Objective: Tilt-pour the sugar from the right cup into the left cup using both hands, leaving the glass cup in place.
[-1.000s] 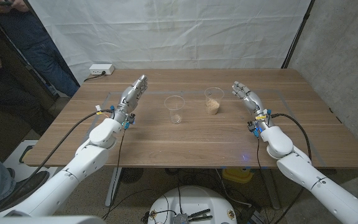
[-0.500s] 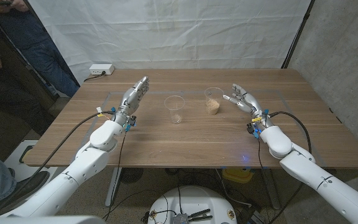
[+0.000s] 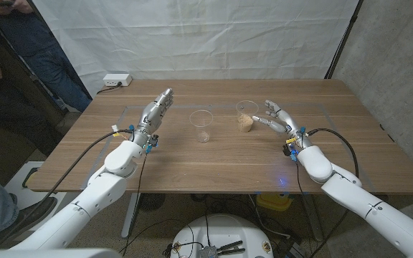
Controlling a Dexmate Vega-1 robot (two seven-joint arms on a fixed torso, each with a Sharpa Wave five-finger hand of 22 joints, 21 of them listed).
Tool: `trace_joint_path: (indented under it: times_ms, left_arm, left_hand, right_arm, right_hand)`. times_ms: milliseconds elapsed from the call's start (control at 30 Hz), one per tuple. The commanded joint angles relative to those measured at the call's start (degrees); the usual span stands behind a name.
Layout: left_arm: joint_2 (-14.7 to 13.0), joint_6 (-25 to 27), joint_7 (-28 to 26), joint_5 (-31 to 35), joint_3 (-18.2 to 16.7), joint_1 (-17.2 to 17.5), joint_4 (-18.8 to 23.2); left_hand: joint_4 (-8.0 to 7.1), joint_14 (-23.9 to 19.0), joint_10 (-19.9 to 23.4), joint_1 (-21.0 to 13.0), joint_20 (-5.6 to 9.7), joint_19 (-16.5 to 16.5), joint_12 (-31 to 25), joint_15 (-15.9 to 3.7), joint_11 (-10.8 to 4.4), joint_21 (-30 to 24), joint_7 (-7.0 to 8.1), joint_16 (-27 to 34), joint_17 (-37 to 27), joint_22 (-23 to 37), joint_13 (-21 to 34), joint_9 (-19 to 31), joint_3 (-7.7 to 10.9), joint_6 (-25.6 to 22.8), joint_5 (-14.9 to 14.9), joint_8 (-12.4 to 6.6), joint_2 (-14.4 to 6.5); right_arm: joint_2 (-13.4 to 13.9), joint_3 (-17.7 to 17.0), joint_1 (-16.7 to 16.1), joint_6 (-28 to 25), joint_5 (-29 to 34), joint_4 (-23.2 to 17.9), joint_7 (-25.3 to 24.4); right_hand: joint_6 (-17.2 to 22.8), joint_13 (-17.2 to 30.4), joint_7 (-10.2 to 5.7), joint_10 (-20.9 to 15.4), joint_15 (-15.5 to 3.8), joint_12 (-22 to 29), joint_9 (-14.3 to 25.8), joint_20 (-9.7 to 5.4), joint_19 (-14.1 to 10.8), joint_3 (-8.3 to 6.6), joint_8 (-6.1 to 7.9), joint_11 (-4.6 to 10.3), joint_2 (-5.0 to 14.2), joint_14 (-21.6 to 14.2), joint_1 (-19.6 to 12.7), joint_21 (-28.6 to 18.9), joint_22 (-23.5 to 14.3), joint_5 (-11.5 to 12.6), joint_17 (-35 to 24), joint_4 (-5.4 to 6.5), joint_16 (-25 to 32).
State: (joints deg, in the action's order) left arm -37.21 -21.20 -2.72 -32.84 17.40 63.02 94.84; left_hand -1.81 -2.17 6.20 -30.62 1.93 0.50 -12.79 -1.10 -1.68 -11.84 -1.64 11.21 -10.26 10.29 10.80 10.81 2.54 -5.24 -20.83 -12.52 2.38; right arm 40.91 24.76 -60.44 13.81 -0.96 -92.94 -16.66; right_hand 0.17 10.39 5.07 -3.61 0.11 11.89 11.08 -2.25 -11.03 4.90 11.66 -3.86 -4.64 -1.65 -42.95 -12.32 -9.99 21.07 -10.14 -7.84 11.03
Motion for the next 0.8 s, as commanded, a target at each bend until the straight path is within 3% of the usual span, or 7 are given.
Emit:
trace_joint_path:
  times_ms: [33,200,800]
  left_arm:
    - [-0.03,0.31,-1.26,-0.22,-0.70,1.90,2.64]
    - [-0.46,0.90,-1.73,0.24,-0.81,2.36,3.61]
    - [0.11,1.18,-1.88,0.30,-0.62,2.07,3.47]
  left_hand:
    - [-0.15,-0.96,0.80,0.04,0.87,0.48,-0.21,-0.12,-0.05,-0.21,0.15,0.21,-0.29,0.07,0.29,0.09,-0.22,-1.05,-0.07,-0.42,-0.70]
    - [-0.27,-1.26,1.02,0.17,0.62,0.71,-0.23,-0.16,-0.05,-0.27,0.12,0.28,-0.31,0.08,0.30,0.10,-0.31,-1.51,-0.02,-0.52,-0.81]
    - [-0.77,-1.67,1.71,0.69,0.40,1.02,-0.30,-0.08,-0.05,-0.31,0.13,0.30,-0.38,0.11,0.32,0.11,-0.58,-2.06,0.11,-0.46,-1.30]
  right_arm:
    - [-1.06,2.57,3.12,1.73,0.27,5.47,1.97]
    - [-2.32,3.47,4.19,2.89,1.49,8.28,0.21]
    - [-5.02,7.12,9.07,2.15,5.21,12.42,-1.19]
  right_hand:
    - [-1.15,0.17,-1.02,0.63,-0.23,-0.17,0.15,-4.13,0.14,0.51,-0.25,0.21,0.12,0.69,-0.52,0.22,-0.17,0.46,-0.14,0.28,-0.43]
    - [-1.71,0.18,-0.89,1.10,0.17,-0.31,0.17,-3.76,0.74,0.82,-0.43,-0.03,0.04,1.28,-0.29,0.59,-0.17,0.56,-0.16,0.52,-0.61]
    - [-1.01,0.22,-0.93,-0.10,-0.43,0.23,0.19,-3.79,0.36,1.37,-0.09,0.43,0.13,0.41,-0.14,0.70,-0.18,0.86,-0.17,0.92,-0.25]
